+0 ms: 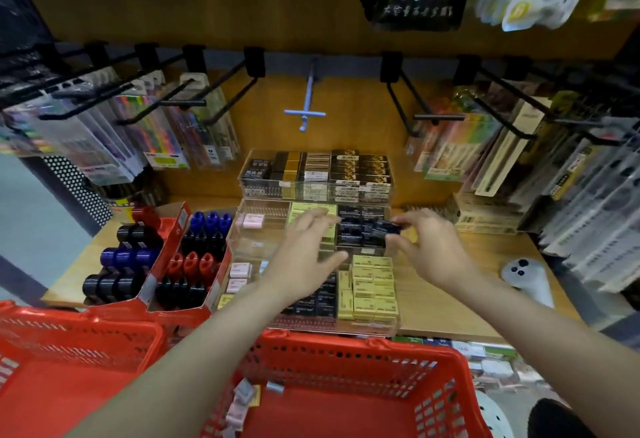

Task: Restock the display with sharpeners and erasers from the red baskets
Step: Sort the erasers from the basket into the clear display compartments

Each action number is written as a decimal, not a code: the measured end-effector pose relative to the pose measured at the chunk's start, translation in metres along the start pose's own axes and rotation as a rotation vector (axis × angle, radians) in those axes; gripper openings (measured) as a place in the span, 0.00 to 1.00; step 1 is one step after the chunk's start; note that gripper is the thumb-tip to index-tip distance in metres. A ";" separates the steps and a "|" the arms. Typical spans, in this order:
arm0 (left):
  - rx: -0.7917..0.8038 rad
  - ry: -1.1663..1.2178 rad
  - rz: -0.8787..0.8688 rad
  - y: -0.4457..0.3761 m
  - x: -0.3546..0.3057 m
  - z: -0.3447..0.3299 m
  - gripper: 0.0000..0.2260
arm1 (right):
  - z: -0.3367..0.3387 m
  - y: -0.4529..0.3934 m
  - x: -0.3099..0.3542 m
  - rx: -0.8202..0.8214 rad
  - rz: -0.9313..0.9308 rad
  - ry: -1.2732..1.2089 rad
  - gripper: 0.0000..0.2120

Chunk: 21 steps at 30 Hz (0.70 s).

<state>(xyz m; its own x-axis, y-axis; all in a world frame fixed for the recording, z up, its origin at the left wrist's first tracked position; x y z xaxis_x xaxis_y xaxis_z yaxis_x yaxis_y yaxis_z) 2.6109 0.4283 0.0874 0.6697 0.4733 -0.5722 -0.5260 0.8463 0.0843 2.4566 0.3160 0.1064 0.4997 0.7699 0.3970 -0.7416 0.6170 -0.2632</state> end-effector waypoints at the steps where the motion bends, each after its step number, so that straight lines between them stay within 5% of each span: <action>1: 0.038 -0.129 -0.045 -0.004 0.002 -0.008 0.30 | -0.003 -0.004 -0.008 0.039 -0.036 0.010 0.17; 4: 0.145 -0.439 -0.064 -0.013 0.018 -0.035 0.34 | -0.015 -0.015 -0.018 0.115 -0.073 0.034 0.18; 10: 0.179 -0.489 -0.039 -0.015 0.029 -0.050 0.35 | -0.035 -0.021 -0.020 0.125 -0.090 0.072 0.17; 18: 0.245 -0.421 0.014 -0.017 0.025 -0.048 0.35 | -0.034 -0.021 -0.020 -0.030 -0.153 -0.039 0.20; 21: 0.188 -0.098 0.075 -0.007 0.015 -0.031 0.32 | -0.029 -0.011 -0.013 -0.015 -0.264 -0.373 0.20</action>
<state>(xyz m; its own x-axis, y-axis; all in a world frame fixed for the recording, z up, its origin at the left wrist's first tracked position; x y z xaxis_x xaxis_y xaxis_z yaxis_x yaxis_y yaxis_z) 2.6079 0.4220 0.0531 0.6850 0.5499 -0.4779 -0.4749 0.8345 0.2796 2.4713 0.3034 0.0785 0.4733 0.4765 0.7409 -0.6030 0.7884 -0.1219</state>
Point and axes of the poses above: each hand's wrist, its own y-axis away from the middle knuckle, its own z-axis out of the back of the hand, x = y × z, the point moved 7 cm from there along -y, towards the middle knuckle, and after that the axes turned 15 degrees about z, right-handed, at the moved point
